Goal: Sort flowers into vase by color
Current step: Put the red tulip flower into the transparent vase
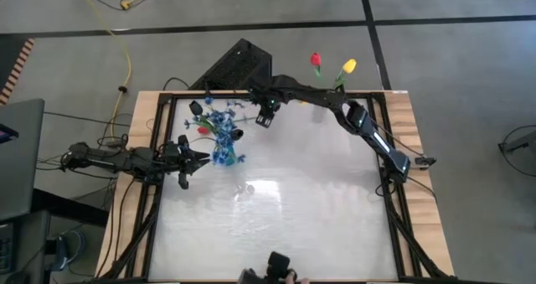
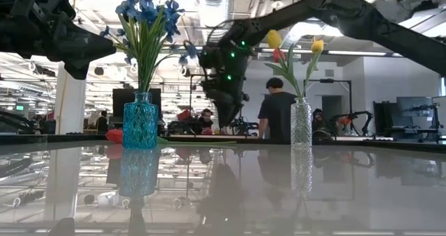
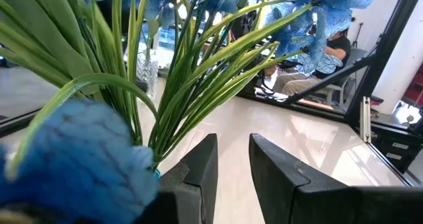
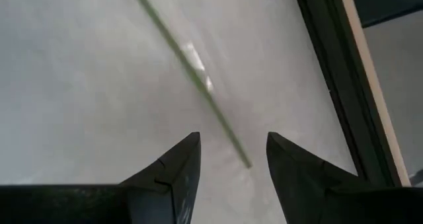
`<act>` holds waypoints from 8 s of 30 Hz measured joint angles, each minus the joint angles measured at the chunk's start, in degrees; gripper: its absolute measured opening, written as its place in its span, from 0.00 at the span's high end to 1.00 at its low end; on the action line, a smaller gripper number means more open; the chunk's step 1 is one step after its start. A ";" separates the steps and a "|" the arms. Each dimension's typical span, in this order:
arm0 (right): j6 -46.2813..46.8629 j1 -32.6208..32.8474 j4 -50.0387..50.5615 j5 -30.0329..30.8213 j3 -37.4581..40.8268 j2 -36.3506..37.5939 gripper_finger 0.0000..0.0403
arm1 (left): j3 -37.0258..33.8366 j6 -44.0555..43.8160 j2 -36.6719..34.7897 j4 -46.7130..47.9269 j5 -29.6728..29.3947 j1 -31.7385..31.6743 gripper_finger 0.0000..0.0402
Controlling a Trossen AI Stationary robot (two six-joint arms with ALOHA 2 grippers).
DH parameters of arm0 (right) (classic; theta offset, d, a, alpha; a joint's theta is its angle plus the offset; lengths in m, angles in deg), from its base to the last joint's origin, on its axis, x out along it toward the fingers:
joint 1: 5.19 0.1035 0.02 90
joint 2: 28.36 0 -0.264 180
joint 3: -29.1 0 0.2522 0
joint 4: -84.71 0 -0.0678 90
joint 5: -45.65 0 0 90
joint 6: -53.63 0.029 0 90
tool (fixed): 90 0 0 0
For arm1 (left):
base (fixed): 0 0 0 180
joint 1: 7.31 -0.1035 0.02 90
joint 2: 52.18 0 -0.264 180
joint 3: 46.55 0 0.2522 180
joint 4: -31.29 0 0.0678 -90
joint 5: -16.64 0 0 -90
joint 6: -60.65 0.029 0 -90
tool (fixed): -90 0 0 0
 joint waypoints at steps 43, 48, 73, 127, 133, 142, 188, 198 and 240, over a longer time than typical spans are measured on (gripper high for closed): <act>-17.42 -6.19 2.83 -10.75 0.26 -3.16 0.63 | 0.00 0.01 0.01 0.02 0.13 0.01 0.81; -15.62 -6.24 4.76 -12.87 0.23 -3.38 0.67 | 0.00 0.01 0.01 0.02 0.13 0.01 0.81; -17.45 -4.36 3.43 -5.96 -1.28 -3.97 0.66 | 0.00 0.01 0.01 0.02 0.20 0.01 0.81; -21.95 -0.05 6.85 -1.15 -4.85 -5.53 0.85 | 0.00 0.01 0.01 0.02 0.04 0.01 0.81; -17.93 -0.21 5.28 -2.96 -4.44 -5.32 0.75 | 0.00 0.00 -0.01 0.02 0.07 -0.01 0.81; -16.76 3.47 -4.75 -2.92 -4.48 -5.59 0.38 | 0.00 0.01 0.00 0.02 0.09 0.00 0.81; -9.64 0.66 -11.15 -10.87 -4.81 -9.50 0.75 | 0.00 0.01 0.10 0.02 0.13 0.01 0.81; -12.73 0.58 -11.50 -10.57 -4.81 -9.50 0.89 | 0.00 0.01 0.10 0.02 0.13 0.00 0.81; -14.57 2.23 -15.30 -8.90 -4.81 -4.79 0.96 | 0.00 0.01 0.12 0.02 0.21 0.01 0.81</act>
